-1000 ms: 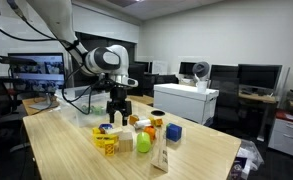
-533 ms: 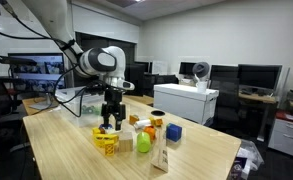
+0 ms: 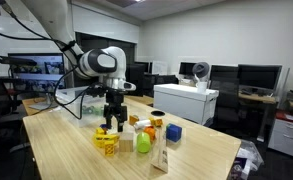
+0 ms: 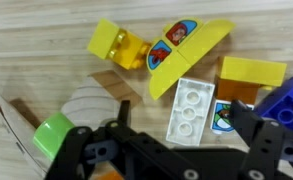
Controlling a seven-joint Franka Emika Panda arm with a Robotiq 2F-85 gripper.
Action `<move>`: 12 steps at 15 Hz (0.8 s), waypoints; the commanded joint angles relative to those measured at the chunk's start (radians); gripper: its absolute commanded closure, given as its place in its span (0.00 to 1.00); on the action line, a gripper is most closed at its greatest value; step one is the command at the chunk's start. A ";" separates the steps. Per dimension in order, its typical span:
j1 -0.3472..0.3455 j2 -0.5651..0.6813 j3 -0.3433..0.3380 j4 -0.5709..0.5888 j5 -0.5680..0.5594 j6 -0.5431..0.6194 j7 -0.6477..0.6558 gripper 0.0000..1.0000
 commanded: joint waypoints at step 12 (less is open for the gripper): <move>0.001 0.033 0.009 -0.044 0.023 0.046 0.061 0.00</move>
